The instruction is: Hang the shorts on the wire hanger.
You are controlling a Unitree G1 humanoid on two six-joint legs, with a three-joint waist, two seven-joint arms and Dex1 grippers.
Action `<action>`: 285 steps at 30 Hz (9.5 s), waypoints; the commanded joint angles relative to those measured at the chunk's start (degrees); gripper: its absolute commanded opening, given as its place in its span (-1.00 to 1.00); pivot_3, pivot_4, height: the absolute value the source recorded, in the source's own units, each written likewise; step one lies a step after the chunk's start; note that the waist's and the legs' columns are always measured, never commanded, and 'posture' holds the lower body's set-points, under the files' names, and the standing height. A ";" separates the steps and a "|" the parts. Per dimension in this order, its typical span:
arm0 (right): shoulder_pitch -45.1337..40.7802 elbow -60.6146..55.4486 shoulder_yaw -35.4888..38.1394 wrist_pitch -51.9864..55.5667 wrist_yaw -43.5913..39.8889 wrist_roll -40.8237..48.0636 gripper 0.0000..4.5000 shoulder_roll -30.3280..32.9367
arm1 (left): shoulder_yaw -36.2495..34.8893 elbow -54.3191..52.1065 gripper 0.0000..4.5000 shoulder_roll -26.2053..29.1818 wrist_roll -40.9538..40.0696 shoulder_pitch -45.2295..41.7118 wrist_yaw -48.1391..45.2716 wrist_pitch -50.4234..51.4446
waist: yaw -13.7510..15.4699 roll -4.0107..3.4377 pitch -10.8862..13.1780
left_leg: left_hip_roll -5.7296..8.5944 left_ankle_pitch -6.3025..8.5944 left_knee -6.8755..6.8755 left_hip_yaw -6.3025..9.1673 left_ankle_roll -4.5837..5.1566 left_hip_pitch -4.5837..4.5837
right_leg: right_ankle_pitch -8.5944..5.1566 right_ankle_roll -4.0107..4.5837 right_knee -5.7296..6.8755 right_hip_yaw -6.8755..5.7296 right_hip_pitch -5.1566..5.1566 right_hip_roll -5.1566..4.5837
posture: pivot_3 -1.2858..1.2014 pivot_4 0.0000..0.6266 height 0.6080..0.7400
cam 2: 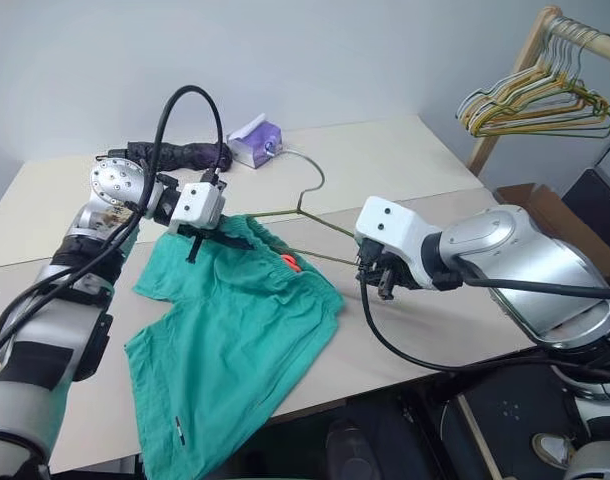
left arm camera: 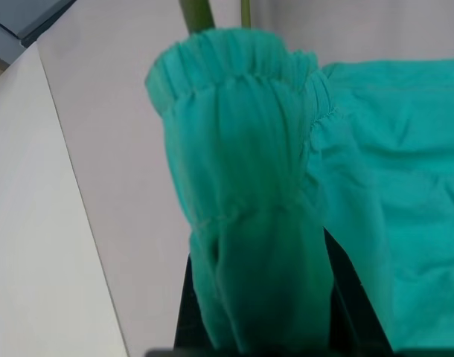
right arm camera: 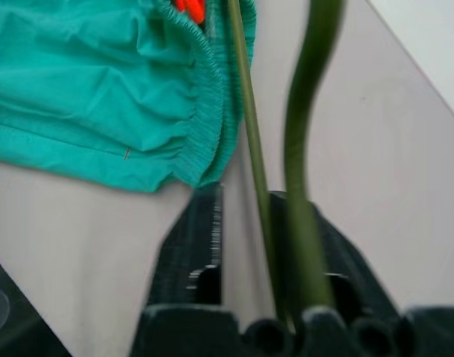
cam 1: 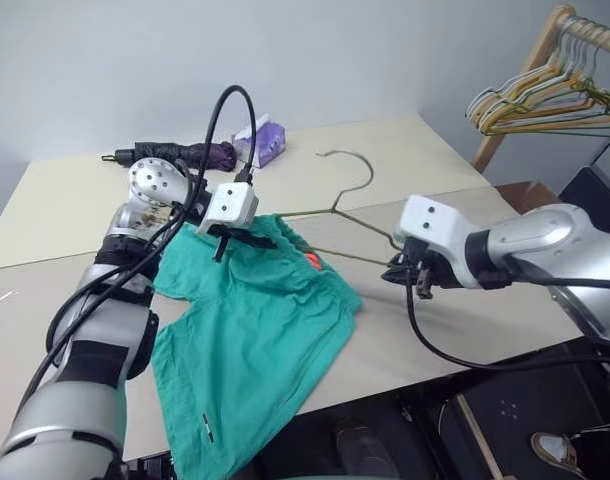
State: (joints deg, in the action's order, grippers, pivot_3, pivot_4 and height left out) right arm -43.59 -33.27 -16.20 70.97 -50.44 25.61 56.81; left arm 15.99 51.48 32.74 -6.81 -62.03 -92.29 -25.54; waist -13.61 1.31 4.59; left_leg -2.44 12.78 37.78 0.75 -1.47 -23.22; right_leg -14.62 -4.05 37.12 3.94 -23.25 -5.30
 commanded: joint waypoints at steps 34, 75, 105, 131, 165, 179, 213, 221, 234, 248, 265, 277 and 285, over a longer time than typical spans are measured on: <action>33.23 6.09 19.83 -12.59 17.38 7.24 0.98 -30.77 | -7.78 -21.16 -0.96 5.07 -7.12 10.19 1.94 20.23 | 0.23 -0.02 0.02 | -0.05 0.01 0.02 -0.01 0.02 0.17 | -0.01 -0.03 0.00 0.09 0.18 0.12 | -0.12 -0.77 1.00; 27.36 18.85 26.32 -13.61 17.44 8.89 -0.98 -21.22 | -6.11 -24.91 -0.96 14.32 -6.10 17.21 0.14 19.30 | 1.97 -0.11 0.18 | -0.01 0.02 0.01 0.08 0.03 0.04 | 0.00 0.00 -0.12 0.05 0.17 0.11 | -0.11 -0.70 1.00; 30.76 24.15 22.28 -23.82 4.55 6.34 -0.98 -5.81 | 1.36 -8.92 -0.96 26.08 0.56 14.24 4.26 10.56 | 4.13 -0.08 0.58 | -0.01 0.03 0.01 0.01 0.05 0.00 | -0.07 -0.12 -0.18 0.06 0.12 0.11 | -0.09 -0.77 1.00; 23.75 23.35 6.66 -36.95 -13.07 -0.65 -0.31 5.96 | 5.02 0.44 -0.96 19.55 1.20 6.43 -0.21 5.61 | 1.71 -0.05 0.59 | -0.07 0.03 0.03 -0.07 0.05 -0.01 | -0.08 -0.04 -0.12 0.08 0.02 0.14 | -0.11 -0.81 1.00; 5.94 34.02 1.43 -5.73 20.33 -3.21 0.99 -36.95 | 1.16 -0.77 -0.96 16.49 0.11 5.52 -0.21 9.89 | 1.53 -0.04 0.57 | -0.02 0.01 0.07 0.14 0.04 -0.06 | 0.00 0.01 0.05 0.01 0.04 0.13 | -0.10 -0.76 1.00; 6.80 27.95 -8.57 -10.51 13.48 -8.54 -0.95 -32.80 | 0.45 -0.63 -0.96 16.50 0.80 6.01 -0.21 9.70 | 0.29 -0.04 0.57 | -0.02 0.01 0.06 0.27 0.04 -0.07 | 0.00 0.01 0.07 -0.03 0.03 0.16 | -0.10 -0.78 1.00; 21.46 29.02 18.99 -13.66 25.90 -10.39 -0.99 -22.97 | 1.66 6.49 -0.96 24.22 5.63 3.82 -0.21 6.13 | 0.17 -0.04 0.58 | 0.02 0.01 0.05 0.30 0.04 -0.08 | 0.00 0.01 0.05 -0.06 0.06 0.14 | -0.11 -0.74 1.00; 21.43 27.20 17.56 -15.99 24.91 -8.71 -0.99 -21.50 | 1.68 12.00 -0.96 23.43 10.45 2.68 3.00 5.24 | 0.30 -0.04 0.58 | 0.02 0.01 0.04 0.30 0.04 -0.07 | -0.01 0.01 0.03 -0.06 0.07 0.14 | -0.11 -0.74 1.00; 16.85 11.91 18.04 -20.10 19.95 -2.22 -0.99 -20.13 | -3.39 5.23 -0.96 10.23 3.53 3.48 1.76 12.64 | 1.68 -0.03 0.59 | 0.02 0.02 0.05 0.29 0.04 -0.09 | -0.01 0.00 0.02 -0.07 0.08 0.14 | -0.11 -0.79 1.00; 13.53 8.04 25.18 -18.57 11.40 3.92 0.99 -11.01 | -7.32 4.82 -0.96 4.31 3.55 2.01 4.62 11.94 | 1.58 -0.02 0.55 | 0.11 0.01 0.05 0.29 0.04 -0.09 | -0.01 0.00 0.00 -0.06 0.09 0.06 | -0.12 -0.93 1.00; -17.68 35.35 -8.98 -25.85 -17.49 -13.74 0.99 -4.09 | -9.57 -2.32 -0.96 1.71 1.67 3.53 3.64 12.03 | -0.13 -0.06 0.19 | 0.16 0.00 0.07 0.34 0.02 -0.10 | -0.01 -0.01 0.05 -0.07 0.02 -0.02 | -0.08 -1.00 1.00; -19.34 39.54 -9.51 -28.68 -21.74 -18.45 -0.39 -9.77 | -9.19 -4.76 -0.96 2.79 2.35 3.91 3.48 11.60 | 0.42 -0.10 0.13 | 0.28 -0.03 0.07 0.44 -0.01 -0.06 | -0.01 -0.02 0.14 -0.11 0.06 -0.11 | -0.05 -1.00 1.00; -16.10 35.19 -6.85 -25.35 -22.37 -16.84 -0.98 -9.06 | -9.07 -6.60 -0.96 2.52 1.59 5.34 2.90 12.10 | 0.37 -0.11 0.10 | 0.30 -0.03 0.08 0.47 -0.01 -0.07 | -0.01 -0.02 0.14 -0.13 0.06 -0.14 | -0.07 -1.00 1.00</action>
State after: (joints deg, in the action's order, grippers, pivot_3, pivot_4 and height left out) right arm -59.18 3.90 -26.34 44.47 -72.62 8.09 46.85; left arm 7.90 46.95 35.05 -3.67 -56.23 -89.08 -13.52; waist -13.23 1.20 4.69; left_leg -2.14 12.75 37.86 1.22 -1.49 -23.29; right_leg -14.63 -4.07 37.27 3.81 -23.18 -5.44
